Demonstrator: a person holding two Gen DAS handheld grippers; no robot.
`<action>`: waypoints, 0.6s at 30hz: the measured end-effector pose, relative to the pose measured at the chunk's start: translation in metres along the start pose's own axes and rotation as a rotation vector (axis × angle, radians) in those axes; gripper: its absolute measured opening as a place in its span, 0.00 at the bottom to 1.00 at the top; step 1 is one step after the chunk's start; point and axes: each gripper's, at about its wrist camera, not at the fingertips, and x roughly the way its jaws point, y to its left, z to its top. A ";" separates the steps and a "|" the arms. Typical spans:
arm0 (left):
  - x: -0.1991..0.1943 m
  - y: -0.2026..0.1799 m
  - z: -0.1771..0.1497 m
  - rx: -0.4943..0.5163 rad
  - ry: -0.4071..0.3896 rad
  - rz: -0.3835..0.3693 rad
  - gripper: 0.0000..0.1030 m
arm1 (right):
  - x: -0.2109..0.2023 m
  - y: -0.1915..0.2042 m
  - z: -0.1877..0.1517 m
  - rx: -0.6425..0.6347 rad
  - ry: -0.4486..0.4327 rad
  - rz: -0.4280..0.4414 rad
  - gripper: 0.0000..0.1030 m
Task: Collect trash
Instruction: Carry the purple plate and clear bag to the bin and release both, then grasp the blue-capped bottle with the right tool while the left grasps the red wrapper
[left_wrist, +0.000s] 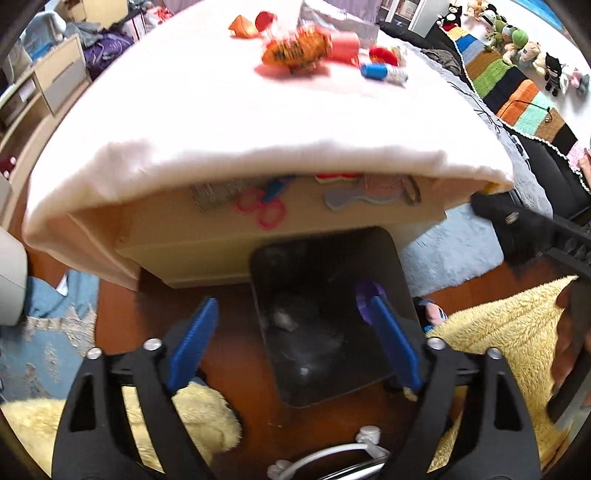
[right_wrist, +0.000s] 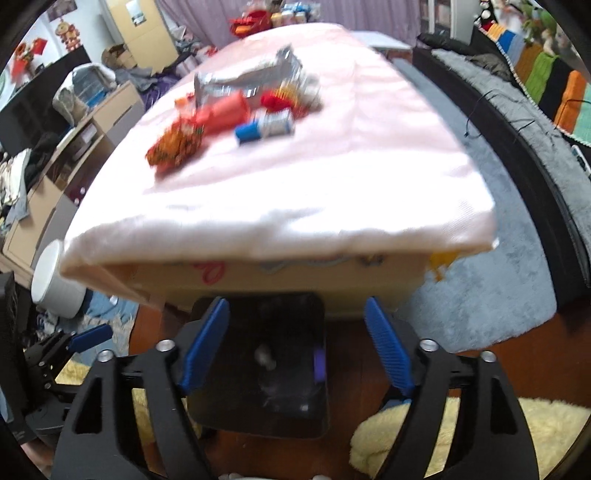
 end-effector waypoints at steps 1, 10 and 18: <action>-0.005 0.001 0.003 0.002 -0.011 0.006 0.86 | -0.007 -0.002 0.005 0.003 -0.021 -0.001 0.84; -0.044 0.014 0.054 0.008 -0.131 0.055 0.92 | -0.017 -0.003 0.059 -0.032 -0.121 -0.026 0.90; -0.046 0.038 0.115 -0.020 -0.175 0.086 0.92 | 0.017 0.014 0.093 -0.081 -0.132 -0.042 0.88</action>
